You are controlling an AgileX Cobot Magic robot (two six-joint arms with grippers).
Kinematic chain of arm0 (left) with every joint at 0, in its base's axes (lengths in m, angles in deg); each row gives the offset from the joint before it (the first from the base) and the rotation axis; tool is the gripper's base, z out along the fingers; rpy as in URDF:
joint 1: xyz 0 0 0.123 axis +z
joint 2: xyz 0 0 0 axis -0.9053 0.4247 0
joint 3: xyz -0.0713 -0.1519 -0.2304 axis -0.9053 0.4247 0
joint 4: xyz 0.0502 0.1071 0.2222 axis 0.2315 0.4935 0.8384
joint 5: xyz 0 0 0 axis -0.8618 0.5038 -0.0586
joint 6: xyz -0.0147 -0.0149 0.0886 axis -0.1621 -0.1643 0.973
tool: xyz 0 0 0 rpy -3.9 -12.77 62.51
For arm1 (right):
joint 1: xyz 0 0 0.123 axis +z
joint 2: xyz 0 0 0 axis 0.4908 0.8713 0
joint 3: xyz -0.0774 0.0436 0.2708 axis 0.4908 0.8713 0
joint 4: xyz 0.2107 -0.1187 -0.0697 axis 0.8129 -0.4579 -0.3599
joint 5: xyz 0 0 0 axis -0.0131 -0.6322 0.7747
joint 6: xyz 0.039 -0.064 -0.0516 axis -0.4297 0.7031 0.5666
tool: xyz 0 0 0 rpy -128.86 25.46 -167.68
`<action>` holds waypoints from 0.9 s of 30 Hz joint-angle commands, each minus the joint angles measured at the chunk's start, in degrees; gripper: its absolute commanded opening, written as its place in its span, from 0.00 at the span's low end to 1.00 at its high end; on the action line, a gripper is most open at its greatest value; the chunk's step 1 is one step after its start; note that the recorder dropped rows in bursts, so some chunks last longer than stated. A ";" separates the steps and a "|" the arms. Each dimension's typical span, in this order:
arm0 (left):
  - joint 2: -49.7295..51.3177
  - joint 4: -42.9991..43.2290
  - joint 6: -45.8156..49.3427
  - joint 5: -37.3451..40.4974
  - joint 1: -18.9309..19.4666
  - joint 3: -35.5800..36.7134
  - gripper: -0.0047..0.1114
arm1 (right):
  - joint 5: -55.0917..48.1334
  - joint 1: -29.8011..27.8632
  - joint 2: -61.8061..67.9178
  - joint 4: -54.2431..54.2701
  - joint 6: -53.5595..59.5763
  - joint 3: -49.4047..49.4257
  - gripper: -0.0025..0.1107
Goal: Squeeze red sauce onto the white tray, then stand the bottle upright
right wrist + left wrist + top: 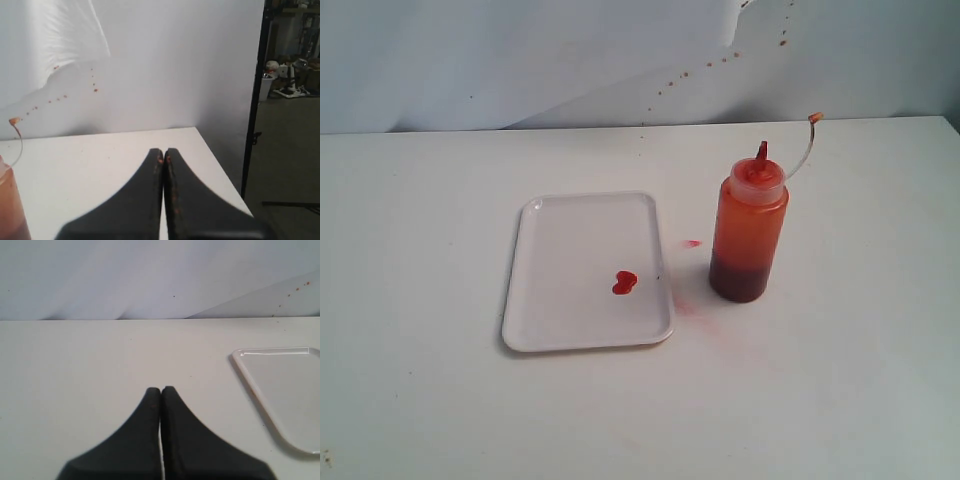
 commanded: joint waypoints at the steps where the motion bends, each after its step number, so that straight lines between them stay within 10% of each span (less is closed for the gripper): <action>1: -0.23 -0.25 -0.40 -0.25 0.14 0.24 0.04 | 0.88 -0.43 -1.22 1.42 3.41 3.55 0.02; 9: -0.23 -0.25 -0.25 -0.25 0.14 0.24 0.04 | 12.34 -0.43 -6.75 28.24 33.26 11.10 0.02; 27: -0.23 -0.25 -0.35 -0.25 0.14 0.24 0.04 | 13.56 -0.43 -12.05 28.33 33.16 18.47 0.02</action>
